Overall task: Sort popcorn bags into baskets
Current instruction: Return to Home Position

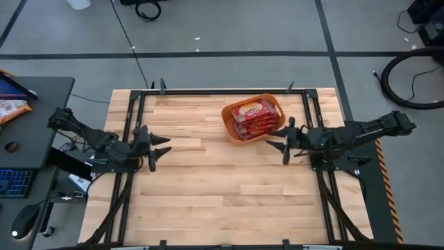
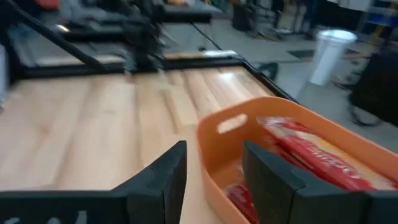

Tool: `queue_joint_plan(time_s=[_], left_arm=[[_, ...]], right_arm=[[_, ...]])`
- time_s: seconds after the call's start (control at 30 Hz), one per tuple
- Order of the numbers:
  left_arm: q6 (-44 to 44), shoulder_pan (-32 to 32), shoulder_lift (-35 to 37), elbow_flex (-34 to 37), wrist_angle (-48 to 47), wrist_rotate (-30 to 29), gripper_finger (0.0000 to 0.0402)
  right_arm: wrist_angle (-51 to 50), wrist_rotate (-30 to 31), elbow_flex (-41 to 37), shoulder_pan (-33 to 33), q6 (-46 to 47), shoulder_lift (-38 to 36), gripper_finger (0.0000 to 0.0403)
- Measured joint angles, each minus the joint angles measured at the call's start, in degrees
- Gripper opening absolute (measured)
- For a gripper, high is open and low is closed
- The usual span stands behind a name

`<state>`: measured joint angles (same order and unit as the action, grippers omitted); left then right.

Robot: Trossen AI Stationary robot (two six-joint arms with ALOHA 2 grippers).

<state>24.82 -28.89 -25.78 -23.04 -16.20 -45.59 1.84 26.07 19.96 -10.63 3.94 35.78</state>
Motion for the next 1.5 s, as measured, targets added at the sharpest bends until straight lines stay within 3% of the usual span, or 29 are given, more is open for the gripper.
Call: queue_joint_plan(time_s=[0.37, 0.6, 0.77, 1.1, 1.23, 1.33, 1.5], left_arm=[[-6.05, 7.32, 17.85, 10.35, 5.62, -1.30, 0.0083], [-7.78, 9.64, 25.79, 15.36, 5.27, -1.35, 0.0009], [-7.53, 9.60, 25.68, 17.52, 5.21, -2.32, 0.0008], [-11.11, 6.66, 25.44, 18.87, 9.99, -1.71, 0.0006], [-14.60, 5.33, 25.44, 19.13, 10.31, 0.25, 0.0007], [-19.52, 5.34, 25.45, 21.38, 17.52, 0.51, 0.0007], [-25.95, 5.34, 25.42, 22.57, 21.44, 6.52, 0.0008]], right_arm=[[13.66, -19.91, -13.65, 15.47, 2.65, -13.20, 0.0144], [14.35, -23.55, -17.17, 21.70, 4.05, -18.00, 0.0117], [13.35, -24.92, -19.64, 22.72, 5.17, -21.85, 0.0107], [4.96, -24.00, -19.63, 22.27, 5.56, -27.55, 0.0106], [4.06, -19.03, -19.63, 22.24, 7.89, -27.06, 0.0106], [4.49, -13.91, -19.63, 22.22, 8.83, -26.49, 0.0106], [7.18, -5.79, -19.63, 22.22, 9.82, -26.34, 0.0106]])
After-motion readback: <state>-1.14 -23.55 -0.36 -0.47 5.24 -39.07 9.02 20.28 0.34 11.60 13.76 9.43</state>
